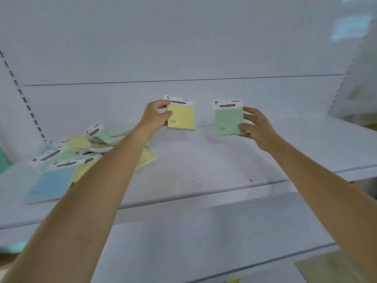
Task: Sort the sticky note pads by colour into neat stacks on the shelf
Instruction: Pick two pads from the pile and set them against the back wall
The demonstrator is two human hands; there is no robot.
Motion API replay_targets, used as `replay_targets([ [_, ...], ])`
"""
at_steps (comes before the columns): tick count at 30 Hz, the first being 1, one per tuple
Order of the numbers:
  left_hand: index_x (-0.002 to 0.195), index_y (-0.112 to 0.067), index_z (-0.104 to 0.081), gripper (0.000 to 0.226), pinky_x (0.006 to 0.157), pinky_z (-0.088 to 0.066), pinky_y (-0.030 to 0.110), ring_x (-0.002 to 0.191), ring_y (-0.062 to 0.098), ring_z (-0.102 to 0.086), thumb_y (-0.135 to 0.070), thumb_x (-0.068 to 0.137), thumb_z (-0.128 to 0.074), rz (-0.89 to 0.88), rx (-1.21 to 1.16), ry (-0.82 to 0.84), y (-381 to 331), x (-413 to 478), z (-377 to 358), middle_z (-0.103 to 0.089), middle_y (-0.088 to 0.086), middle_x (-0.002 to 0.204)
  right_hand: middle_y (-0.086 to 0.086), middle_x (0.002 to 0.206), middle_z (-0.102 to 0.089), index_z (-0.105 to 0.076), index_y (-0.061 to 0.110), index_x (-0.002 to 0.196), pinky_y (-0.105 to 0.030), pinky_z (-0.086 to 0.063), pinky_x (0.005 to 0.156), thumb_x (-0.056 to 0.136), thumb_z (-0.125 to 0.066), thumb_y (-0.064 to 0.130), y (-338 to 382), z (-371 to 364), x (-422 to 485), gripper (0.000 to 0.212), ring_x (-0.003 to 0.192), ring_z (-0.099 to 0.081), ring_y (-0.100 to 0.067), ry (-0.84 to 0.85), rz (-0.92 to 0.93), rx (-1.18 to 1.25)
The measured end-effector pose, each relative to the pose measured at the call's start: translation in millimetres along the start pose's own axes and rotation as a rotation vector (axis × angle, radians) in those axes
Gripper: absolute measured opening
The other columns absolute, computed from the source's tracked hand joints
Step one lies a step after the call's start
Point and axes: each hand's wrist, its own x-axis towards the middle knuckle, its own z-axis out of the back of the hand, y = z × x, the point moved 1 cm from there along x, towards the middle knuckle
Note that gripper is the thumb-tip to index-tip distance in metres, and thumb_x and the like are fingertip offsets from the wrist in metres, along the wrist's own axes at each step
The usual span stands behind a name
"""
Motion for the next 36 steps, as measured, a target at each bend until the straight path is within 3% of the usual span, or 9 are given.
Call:
replay_targets([
  [4, 0.131, -0.004, -0.048, 0.043, 0.068, -0.058, 0.024, 0.094, 0.024, -0.056, 0.001, 0.088, -0.051, 0.011, -0.043, 0.050, -11, -10, -91, -0.048, 0.012, 0.137, -0.003, 0.115, -0.047, -0.039, 0.008, 0.133, -0.016, -0.056, 0.055, 0.087, -0.046, -0.012, -11, 89, -10, 0.051, 0.079, -0.057, -0.009, -0.075, -0.031, -0.019],
  [8, 0.132, -0.003, -0.047, 0.044, 0.085, -0.052, 0.035, 0.102, 0.023, -0.054, 0.002, 0.089, -0.052, 0.034, -0.057, 0.110, -17, -10, -166, -0.047, 0.012, 0.140, -0.001, 0.110, -0.045, -0.040, 0.008, 0.134, -0.018, -0.056, 0.058, 0.087, -0.046, -0.012, -21, 161, -8, 0.051, 0.095, -0.054, -0.021, -0.161, -0.069, -0.063],
  [13, 0.133, -0.003, -0.046, 0.044, 0.087, -0.051, 0.036, 0.112, 0.030, -0.057, 0.002, 0.089, -0.052, 0.045, -0.054, 0.162, -23, 15, -236, -0.046, 0.013, 0.140, -0.005, 0.119, -0.043, -0.040, 0.006, 0.136, -0.028, -0.058, 0.075, 0.088, -0.047, -0.011, -34, 231, 20, 0.051, 0.103, -0.051, -0.023, -0.224, -0.096, -0.097],
  [16, 0.133, -0.003, -0.047, 0.044, 0.089, -0.051, 0.038, 0.120, 0.033, -0.054, 0.001, 0.089, -0.052, 0.044, -0.064, 0.184, -26, 34, -275, -0.047, 0.013, 0.140, -0.008, 0.121, -0.046, -0.039, 0.004, 0.137, -0.018, -0.057, 0.061, 0.087, -0.047, -0.011, -38, 268, 42, 0.053, 0.105, -0.052, -0.025, -0.239, -0.095, -0.101],
  [19, 0.133, -0.003, -0.046, 0.045, 0.087, -0.051, 0.036, 0.112, 0.029, -0.057, 0.001, 0.089, -0.051, 0.035, -0.057, 0.225, -34, 49, -315, -0.046, 0.013, 0.140, -0.013, 0.134, -0.047, -0.039, 0.005, 0.137, -0.016, -0.057, 0.058, 0.087, -0.046, -0.010, -40, 307, 62, 0.053, 0.113, -0.053, -0.030, -0.285, -0.121, -0.136],
  [24, 0.133, -0.003, -0.046, 0.045, 0.088, -0.052, 0.036, 0.117, 0.032, -0.056, 0.001, 0.089, -0.051, 0.041, -0.038, 0.227, -43, 67, -373, -0.047, 0.012, 0.139, -0.015, 0.139, -0.046, -0.038, 0.003, 0.136, -0.035, -0.050, 0.087, 0.088, -0.044, -0.012, -40, 358, 94, 0.051, 0.108, -0.053, -0.027, -0.340, -0.183, -0.155],
  [28, 0.133, -0.004, -0.046, 0.046, 0.093, -0.052, 0.043, 0.116, 0.033, -0.056, 0.000, 0.088, -0.053, 0.080, -0.007, 0.210, -36, 76, -416, -0.047, 0.012, 0.139, -0.015, 0.136, -0.048, -0.038, 0.003, 0.136, -0.035, -0.050, 0.086, 0.087, -0.044, -0.013, -49, 393, 130, 0.053, 0.109, -0.054, -0.028, -0.310, -0.225, -0.205],
  [36, 0.132, 0.001, -0.047, 0.044, 0.086, -0.051, 0.037, 0.098, 0.024, -0.052, 0.003, 0.088, -0.051, 0.171, 0.009, 0.101, -30, 89, -496, -0.047, 0.017, 0.137, -0.016, 0.129, -0.051, -0.043, 0.003, 0.133, -0.036, -0.051, 0.081, 0.086, -0.041, -0.014, -79, 449, 206, 0.050, 0.101, -0.051, -0.024, -0.168, -0.259, -0.301],
])
